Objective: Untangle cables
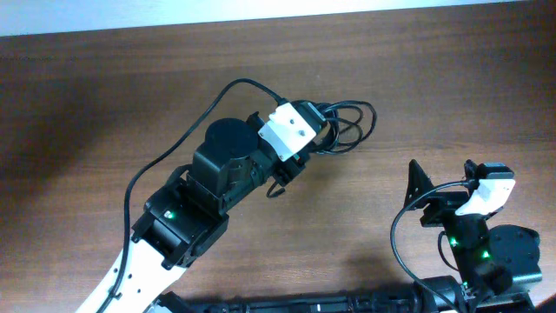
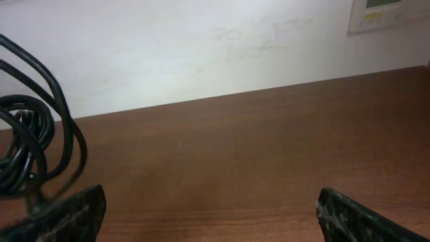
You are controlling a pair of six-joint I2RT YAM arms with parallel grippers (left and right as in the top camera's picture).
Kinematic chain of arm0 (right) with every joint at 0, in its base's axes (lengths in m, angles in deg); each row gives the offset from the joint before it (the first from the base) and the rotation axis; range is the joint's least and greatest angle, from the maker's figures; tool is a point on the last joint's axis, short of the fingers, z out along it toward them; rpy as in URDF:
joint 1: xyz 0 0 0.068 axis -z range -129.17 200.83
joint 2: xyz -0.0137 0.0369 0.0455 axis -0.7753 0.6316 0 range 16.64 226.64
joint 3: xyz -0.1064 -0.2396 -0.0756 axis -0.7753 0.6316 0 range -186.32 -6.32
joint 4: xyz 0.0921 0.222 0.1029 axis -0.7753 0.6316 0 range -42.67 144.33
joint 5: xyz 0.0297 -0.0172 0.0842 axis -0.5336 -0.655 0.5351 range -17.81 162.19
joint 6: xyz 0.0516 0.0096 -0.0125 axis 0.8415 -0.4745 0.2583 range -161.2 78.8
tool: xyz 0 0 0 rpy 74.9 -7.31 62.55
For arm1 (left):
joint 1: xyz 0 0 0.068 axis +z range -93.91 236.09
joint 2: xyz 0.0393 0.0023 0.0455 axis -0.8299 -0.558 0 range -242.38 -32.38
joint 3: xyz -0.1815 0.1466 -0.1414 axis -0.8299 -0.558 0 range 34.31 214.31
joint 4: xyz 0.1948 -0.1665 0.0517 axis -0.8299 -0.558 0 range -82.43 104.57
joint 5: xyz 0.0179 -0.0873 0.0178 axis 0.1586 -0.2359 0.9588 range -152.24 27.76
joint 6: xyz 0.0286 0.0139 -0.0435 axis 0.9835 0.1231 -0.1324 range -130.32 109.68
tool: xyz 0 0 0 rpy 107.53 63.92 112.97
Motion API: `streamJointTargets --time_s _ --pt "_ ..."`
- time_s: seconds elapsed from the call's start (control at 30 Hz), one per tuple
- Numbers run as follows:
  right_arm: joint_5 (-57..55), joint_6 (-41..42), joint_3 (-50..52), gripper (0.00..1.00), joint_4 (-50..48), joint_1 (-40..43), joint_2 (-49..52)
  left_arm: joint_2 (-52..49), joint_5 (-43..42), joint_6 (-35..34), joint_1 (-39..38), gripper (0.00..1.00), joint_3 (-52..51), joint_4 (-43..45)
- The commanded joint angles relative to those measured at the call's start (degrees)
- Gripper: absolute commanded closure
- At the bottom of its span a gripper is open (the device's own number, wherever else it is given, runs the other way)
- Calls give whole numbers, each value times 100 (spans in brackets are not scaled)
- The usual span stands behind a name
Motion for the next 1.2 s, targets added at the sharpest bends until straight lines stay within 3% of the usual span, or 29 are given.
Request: streamJointTargets --time_s 0.0,0.17,0.53,0.67,0.87,1.0,1.17 --pt "129 -17 -13 1 -7 20 -7 109 179 -181 20 100 85 101" --pt "761 -13 -13 1 -214 20 -7 105 177 -1338 20 100 85 544" --pt "863 -11 -13 1 -260 20 -7 105 188 -1508 20 100 85 942" --pt "1207 -11 -13 1 -398 20 -7 103 647 -2092 20 100 85 1016" --pt "1399 278 -13 1 -669 20 -7 98 649 -2557 20 100 85 1029" --pt "1449 822 -13 1 -914 20 -7 83 647 -3252 20 100 85 1244" --pt "1587 817 -13 1 -925 20 -7 66 649 -3386 20 100 85 1613"
